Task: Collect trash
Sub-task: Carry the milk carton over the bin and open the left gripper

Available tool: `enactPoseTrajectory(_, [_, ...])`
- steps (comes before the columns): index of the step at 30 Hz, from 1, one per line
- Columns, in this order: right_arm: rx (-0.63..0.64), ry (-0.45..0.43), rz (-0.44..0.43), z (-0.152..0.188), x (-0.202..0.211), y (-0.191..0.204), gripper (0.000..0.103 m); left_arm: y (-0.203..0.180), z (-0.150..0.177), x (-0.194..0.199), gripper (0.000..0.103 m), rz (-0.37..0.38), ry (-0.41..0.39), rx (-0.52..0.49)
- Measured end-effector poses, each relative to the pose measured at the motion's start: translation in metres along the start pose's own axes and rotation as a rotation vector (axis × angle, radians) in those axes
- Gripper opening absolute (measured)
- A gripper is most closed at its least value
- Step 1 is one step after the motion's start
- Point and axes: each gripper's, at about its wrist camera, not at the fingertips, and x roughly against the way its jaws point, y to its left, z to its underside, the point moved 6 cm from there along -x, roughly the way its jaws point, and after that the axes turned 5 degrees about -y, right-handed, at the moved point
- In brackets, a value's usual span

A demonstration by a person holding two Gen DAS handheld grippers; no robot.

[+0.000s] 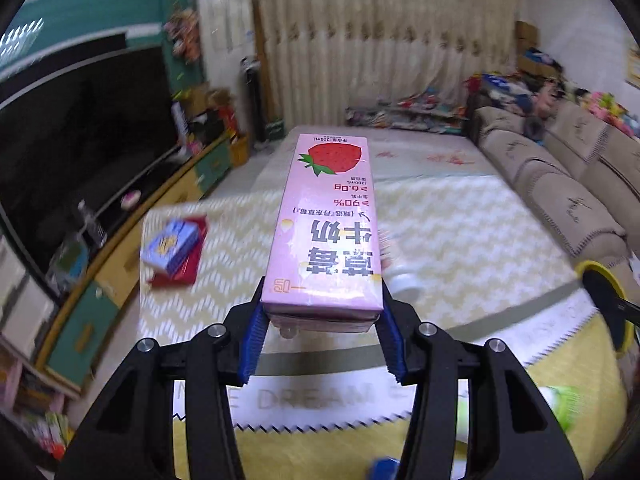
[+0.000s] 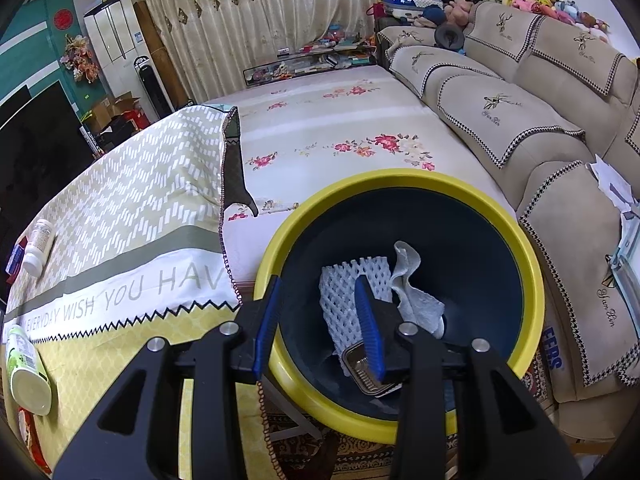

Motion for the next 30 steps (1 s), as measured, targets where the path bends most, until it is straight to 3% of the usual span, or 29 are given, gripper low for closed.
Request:
enactPoseTrajectory(3, [-0.008,-0.021,0.006,-0.004,0.005,-0.005,0.036,-0.033,-0.014,0.031,0.049,0.086,-0.018,-0.054])
enactPoseTrajectory(8, [-0.021,-0.073,0.042,-0.014,0.033,-0.030,0.036,-0.110,-0.019,0.064,0.049,0.298,-0.001,-0.122])
enactPoseTrajectory(12, [-0.010,-0.123,0.096,-0.021,0.061,-0.055,0.038,-0.199,-0.013,0.072,0.049,0.468,0.050,-0.224])
enactPoseTrajectory(17, [-0.026,-0.172,0.141,-0.016,0.093,-0.088,0.042,-0.305,0.003,0.073,0.049,0.606,0.112,-0.346])
enactPoseTrajectory(22, [-0.065,-0.194,0.155,-0.002,0.112,-0.119,0.042,-0.394,0.020,0.057,0.049,0.680,0.194,-0.423])
enactPoseTrajectory(30, [-0.137,-0.221,0.180,0.010,0.131,-0.161,0.046,-0.468,0.039,0.004,0.049,0.661,0.272,-0.461])
